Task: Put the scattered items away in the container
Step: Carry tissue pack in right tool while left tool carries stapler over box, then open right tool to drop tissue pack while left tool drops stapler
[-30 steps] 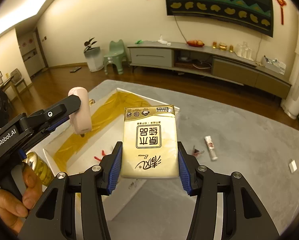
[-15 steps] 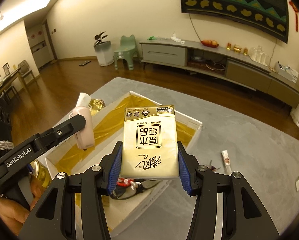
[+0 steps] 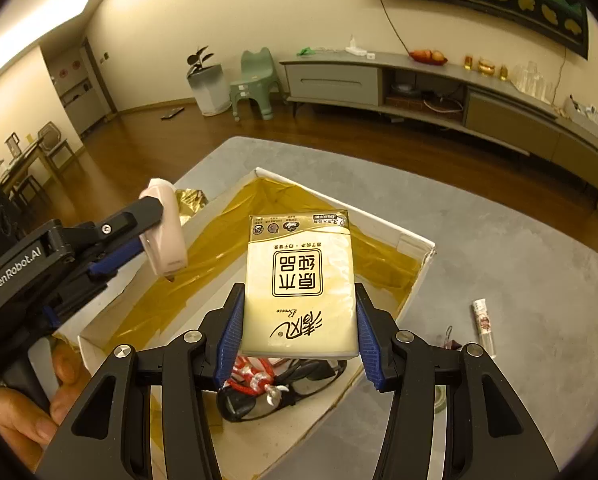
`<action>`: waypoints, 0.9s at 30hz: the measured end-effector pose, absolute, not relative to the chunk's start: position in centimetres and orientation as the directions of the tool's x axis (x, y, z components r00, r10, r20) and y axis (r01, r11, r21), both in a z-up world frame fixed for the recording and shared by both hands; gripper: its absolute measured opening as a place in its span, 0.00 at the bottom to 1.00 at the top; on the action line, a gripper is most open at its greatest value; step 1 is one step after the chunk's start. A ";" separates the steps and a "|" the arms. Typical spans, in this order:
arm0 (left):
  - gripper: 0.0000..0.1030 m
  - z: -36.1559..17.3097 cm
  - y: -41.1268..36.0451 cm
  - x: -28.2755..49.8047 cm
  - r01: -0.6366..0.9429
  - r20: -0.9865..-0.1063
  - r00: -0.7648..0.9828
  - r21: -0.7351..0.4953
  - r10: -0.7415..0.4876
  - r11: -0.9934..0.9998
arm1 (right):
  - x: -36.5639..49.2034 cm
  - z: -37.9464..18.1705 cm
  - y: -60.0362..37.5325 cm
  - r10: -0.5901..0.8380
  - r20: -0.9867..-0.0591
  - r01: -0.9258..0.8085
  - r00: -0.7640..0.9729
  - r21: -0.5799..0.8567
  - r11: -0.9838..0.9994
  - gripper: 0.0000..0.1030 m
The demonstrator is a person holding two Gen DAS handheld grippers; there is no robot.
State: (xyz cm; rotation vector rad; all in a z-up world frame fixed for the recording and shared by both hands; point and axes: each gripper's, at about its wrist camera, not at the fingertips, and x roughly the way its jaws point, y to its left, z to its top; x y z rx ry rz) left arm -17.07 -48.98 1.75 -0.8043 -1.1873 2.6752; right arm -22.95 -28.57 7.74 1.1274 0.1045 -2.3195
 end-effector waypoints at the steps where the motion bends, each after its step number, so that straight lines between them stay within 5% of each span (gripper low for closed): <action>1: 0.39 1.5 -48.9 -17.4 0.119 -0.429 -0.850 -0.722 0.306 -0.681 | -23.3 7.7 -28.6 -0.447 -0.749 0.507 -0.489 0.173 -0.844 0.52; 14: 0.39 1.0 -48.0 -22.0 0.177 -0.478 -0.830 -0.714 0.288 -0.678 | -27.6 5.5 -27.4 -0.491 -0.786 0.433 -0.376 0.320 -0.843 0.52; 27: 0.39 -3.1 -48.6 -24.2 0.284 -0.564 -0.769 -0.721 0.299 -0.632 | -29.5 3.3 -30.6 -0.418 -0.840 0.496 -0.345 0.214 -0.841 0.52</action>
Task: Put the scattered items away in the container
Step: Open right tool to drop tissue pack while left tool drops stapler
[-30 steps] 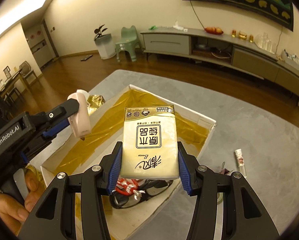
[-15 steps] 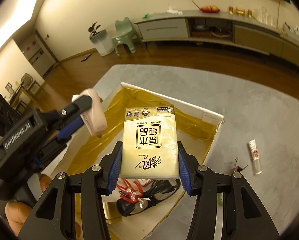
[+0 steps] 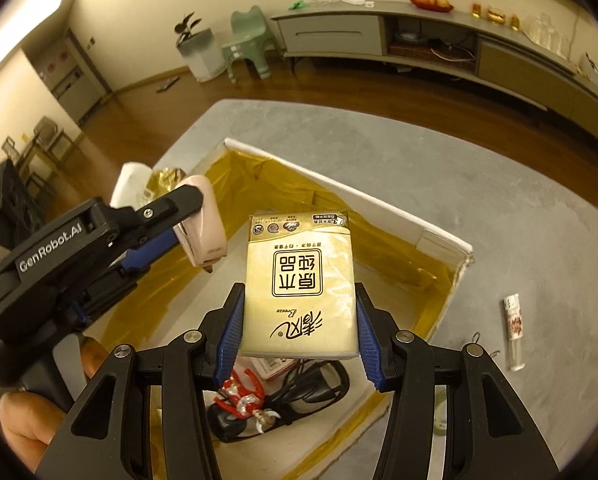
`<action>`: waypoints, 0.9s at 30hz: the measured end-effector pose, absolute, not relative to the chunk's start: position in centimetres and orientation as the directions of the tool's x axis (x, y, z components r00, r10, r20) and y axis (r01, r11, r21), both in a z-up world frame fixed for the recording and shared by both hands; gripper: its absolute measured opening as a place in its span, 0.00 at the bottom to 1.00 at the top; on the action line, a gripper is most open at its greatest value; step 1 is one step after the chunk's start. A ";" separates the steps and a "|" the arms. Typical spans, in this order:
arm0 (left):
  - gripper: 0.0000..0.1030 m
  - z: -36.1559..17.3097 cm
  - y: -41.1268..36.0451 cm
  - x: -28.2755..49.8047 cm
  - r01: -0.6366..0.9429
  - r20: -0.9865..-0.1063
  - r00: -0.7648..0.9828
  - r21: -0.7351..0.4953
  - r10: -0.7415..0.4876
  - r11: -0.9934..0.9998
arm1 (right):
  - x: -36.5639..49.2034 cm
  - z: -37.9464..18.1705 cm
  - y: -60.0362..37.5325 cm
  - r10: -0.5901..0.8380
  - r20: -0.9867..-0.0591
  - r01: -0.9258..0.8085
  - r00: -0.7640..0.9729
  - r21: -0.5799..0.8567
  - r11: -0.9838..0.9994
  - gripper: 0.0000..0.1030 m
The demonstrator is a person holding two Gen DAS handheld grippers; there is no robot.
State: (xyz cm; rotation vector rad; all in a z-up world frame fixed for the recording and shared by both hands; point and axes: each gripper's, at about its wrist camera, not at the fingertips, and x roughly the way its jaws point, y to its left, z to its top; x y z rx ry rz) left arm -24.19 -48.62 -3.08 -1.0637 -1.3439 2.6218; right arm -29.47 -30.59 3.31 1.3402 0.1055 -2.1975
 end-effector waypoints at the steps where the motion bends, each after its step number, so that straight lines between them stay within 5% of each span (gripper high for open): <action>1: 0.39 -3.1 -48.6 -24.4 0.285 -0.570 -0.766 -0.716 0.297 -0.637 | -29.6 3.2 -30.8 -0.406 -0.844 0.501 -0.351 0.197 -0.843 0.52; 8: 0.41 -3.4 -47.5 -26.2 0.258 -0.613 -0.732 -0.653 0.297 -0.712 | -30.3 2.8 -31.9 -0.335 -0.851 0.533 -0.405 0.079 -0.843 0.54; 13: 0.54 -3.9 -46.6 -26.5 0.260 -0.645 -0.714 -0.605 0.271 -0.753 | -30.1 1.9 -30.9 -0.295 -0.853 0.525 -0.431 0.029 -0.851 0.55; 27: 0.54 -2.0 -45.6 -24.3 0.208 -0.595 -0.754 -0.620 0.280 -0.757 | -26.6 5.6 -24.6 -0.500 -0.735 0.504 -0.458 0.249 -0.827 0.55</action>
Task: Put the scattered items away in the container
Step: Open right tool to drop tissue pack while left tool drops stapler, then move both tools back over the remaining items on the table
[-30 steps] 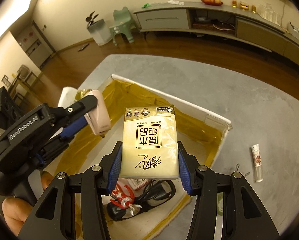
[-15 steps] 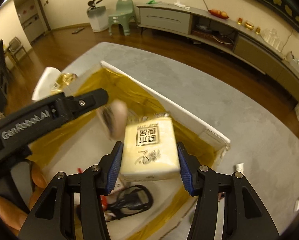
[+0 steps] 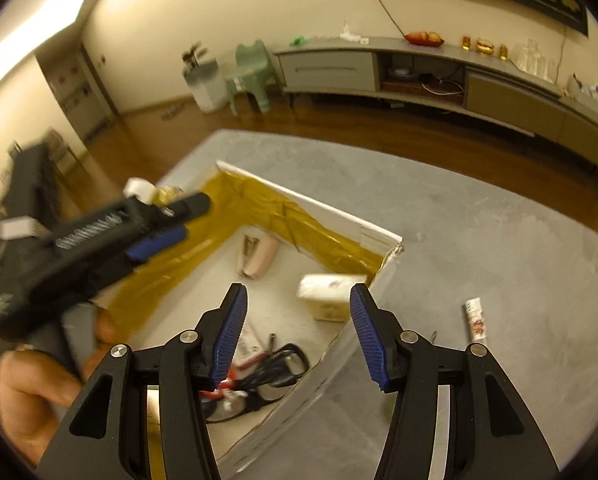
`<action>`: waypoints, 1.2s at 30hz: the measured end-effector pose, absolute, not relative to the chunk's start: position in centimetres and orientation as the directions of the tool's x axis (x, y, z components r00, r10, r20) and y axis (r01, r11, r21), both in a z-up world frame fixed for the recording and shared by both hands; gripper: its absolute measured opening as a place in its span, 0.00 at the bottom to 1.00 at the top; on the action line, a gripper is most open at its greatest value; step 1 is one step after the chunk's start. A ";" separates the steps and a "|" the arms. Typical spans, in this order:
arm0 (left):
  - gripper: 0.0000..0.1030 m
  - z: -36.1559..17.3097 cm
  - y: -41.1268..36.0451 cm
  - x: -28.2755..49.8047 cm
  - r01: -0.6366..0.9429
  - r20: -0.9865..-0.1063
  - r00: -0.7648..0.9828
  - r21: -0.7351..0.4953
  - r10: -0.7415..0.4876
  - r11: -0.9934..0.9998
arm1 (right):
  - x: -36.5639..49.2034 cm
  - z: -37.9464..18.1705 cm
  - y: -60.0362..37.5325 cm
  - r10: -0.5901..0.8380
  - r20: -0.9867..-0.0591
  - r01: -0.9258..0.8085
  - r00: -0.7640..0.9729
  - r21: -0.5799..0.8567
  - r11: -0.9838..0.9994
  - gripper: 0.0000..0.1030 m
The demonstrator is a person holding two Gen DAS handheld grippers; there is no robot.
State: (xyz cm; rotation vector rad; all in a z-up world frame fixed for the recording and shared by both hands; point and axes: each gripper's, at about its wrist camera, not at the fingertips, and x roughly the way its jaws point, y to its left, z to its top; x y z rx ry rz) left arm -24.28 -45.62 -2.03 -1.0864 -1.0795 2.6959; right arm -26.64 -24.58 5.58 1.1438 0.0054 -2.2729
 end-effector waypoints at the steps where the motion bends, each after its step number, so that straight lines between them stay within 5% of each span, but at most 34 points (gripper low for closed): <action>1: 0.54 -1.8 -45.4 -24.2 0.206 -0.597 -0.754 -0.610 0.273 -0.765 | -26.1 5.8 -24.2 -0.520 -0.721 0.508 -0.458 0.267 -0.819 0.55; 17: 0.54 1.5 -39.9 -21.8 0.108 -0.599 -0.787 -0.372 0.150 -0.922 | -16.9 6.1 -19.3 -0.632 -0.616 0.600 -0.469 0.303 -0.741 0.55; 36: 0.54 4.0 -33.1 -19.3 -0.102 -0.531 -0.804 -0.320 0.267 -0.942 | -19.2 4.7 -9.4 -0.580 -0.605 0.396 -0.546 0.423 -0.815 0.55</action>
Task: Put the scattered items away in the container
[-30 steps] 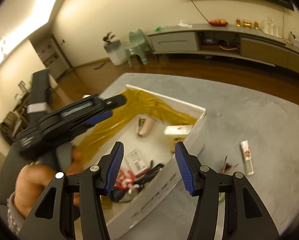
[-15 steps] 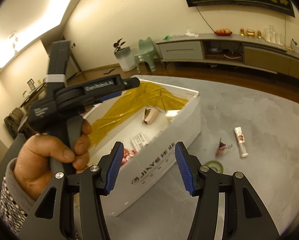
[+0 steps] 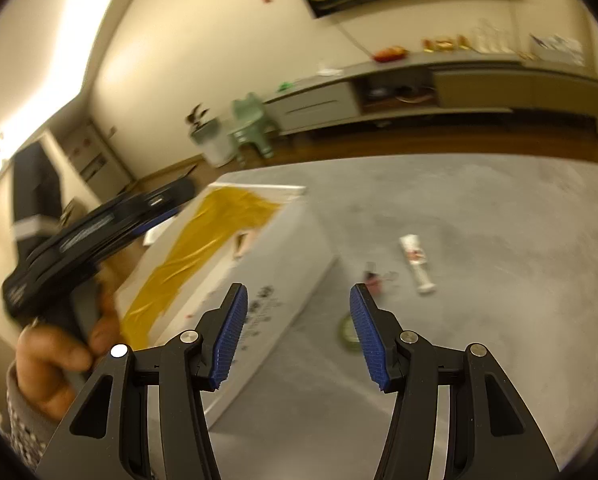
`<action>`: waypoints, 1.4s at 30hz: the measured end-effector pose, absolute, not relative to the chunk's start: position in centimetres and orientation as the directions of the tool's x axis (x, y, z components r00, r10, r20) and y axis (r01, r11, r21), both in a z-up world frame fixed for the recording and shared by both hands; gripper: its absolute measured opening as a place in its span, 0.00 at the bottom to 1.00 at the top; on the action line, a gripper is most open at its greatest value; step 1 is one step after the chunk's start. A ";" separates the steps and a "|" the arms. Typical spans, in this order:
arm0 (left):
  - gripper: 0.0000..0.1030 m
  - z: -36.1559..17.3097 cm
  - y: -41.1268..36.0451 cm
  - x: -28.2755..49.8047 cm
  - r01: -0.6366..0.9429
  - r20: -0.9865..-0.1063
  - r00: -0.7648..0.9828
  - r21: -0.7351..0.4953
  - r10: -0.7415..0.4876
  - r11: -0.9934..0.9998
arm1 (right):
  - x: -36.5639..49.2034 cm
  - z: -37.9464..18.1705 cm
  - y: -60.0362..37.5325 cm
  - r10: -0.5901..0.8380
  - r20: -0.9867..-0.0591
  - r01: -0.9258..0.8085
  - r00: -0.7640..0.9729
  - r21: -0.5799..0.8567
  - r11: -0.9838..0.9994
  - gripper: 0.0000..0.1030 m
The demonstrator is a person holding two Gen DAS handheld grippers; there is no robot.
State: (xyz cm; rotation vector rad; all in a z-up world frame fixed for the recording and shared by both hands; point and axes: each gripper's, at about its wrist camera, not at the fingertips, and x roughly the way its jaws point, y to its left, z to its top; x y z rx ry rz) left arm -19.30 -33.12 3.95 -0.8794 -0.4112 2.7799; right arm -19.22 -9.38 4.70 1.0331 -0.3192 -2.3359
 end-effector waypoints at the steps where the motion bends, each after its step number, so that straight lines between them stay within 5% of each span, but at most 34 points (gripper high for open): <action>1: 0.54 4.0 -32.4 -19.2 -0.119 -0.531 -0.801 -0.316 0.279 -0.941 | -19.5 4.5 -8.6 -0.571 -0.608 0.374 -0.552 0.431 -0.821 0.55; 16: 0.54 1.6 -21.1 -16.8 -0.348 -0.608 -0.710 -0.134 0.354 -0.928 | -21.4 2.5 -4.0 -0.466 -0.669 0.227 -0.579 0.417 -0.880 0.55; 25: 0.61 -2.6 -19.9 -18.3 -0.313 -0.721 -0.632 -0.098 0.284 -0.945 | -23.0 1.3 -5.7 -0.502 -0.698 0.265 -0.512 0.427 -0.864 0.55; 39: 0.66 -6.9 -20.5 -19.2 -0.200 -0.811 -0.543 -0.129 0.219 -0.971 | -30.2 -4.3 -15.6 -0.385 -0.857 0.447 -0.342 0.212 -0.869 0.55; 42: 0.66 -7.9 -20.5 -19.3 -0.193 -0.823 -0.526 -0.130 0.214 -0.973 | -30.6 -5.1 -15.9 -0.364 -0.862 0.468 -0.354 0.173 -0.866 0.42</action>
